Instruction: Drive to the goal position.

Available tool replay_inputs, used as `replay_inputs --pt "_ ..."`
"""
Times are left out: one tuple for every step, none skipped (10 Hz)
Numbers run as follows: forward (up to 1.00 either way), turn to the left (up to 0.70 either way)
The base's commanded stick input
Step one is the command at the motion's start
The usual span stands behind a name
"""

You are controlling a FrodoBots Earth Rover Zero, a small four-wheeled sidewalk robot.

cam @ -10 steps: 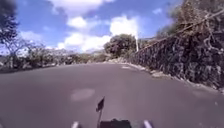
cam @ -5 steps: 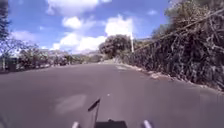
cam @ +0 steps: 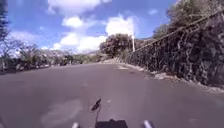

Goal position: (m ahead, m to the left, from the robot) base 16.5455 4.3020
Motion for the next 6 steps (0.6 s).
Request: replay_inputs --pt "0.70 0.00" --pt "0.70 0.00" --pt "0.70 0.00" --pt "0.70 0.00" --pt "0.70 -0.02" --pt "0.70 -0.04"
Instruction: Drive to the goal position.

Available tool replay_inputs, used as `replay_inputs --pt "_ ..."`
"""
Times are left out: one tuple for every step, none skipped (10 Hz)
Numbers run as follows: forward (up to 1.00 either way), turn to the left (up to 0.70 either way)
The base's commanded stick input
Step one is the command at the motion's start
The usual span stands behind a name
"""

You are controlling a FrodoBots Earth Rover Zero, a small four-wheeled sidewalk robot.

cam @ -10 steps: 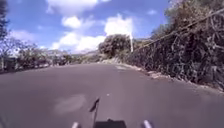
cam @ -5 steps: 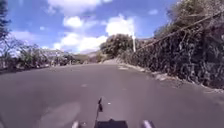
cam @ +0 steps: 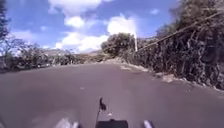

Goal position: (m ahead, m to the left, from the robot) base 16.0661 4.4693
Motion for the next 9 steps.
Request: replay_inputs --pt "0.70 -0.26" --pt "0.70 -0.30" --pt "0.70 -0.34" --pt "0.70 -0.35" --pt "0.70 -0.35" --pt "0.70 -0.35" --pt "0.70 -0.34" --pt "0.70 -0.33" --pt "0.70 -0.16"
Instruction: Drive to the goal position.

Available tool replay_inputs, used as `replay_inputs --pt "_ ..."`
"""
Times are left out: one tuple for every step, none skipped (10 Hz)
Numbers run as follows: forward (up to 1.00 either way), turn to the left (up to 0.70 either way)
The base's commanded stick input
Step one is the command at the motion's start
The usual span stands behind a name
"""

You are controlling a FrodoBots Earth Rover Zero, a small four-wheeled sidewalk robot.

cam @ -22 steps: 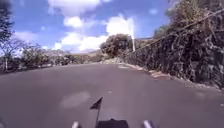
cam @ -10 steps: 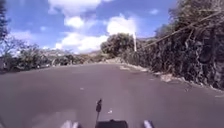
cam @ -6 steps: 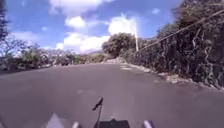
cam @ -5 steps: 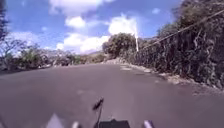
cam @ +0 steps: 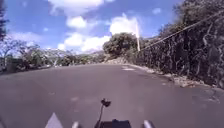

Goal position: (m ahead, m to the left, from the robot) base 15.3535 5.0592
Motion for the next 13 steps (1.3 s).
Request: replay_inputs --pt "0.70 -0.13" --pt "0.70 -0.10" --pt "0.70 -0.09" --pt "0.70 -0.08" --pt "0.70 -0.06" --pt "0.70 -0.05" --pt "0.70 -0.04" --pt "0.70 -0.03" --pt "0.70 -0.02" --pt "0.70 0.00" --pt "0.70 0.00" --pt "0.70 0.00" --pt "0.70 0.00"
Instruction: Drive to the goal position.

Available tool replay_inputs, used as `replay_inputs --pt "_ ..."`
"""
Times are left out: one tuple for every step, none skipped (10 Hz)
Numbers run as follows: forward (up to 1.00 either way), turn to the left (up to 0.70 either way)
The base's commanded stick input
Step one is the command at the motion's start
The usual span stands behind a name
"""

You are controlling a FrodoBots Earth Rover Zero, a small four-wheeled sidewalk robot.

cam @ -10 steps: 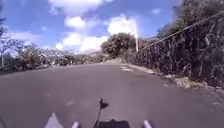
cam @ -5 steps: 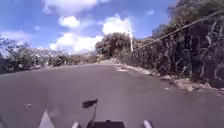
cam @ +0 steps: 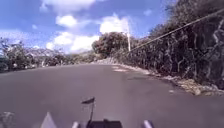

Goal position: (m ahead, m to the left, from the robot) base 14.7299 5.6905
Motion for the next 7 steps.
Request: replay_inputs --pt "0.70 0.00" --pt "0.70 0.00" --pt "0.70 0.00" --pt "0.70 0.00" --pt "0.70 0.00" --pt "0.70 0.00" --pt "0.70 0.00"
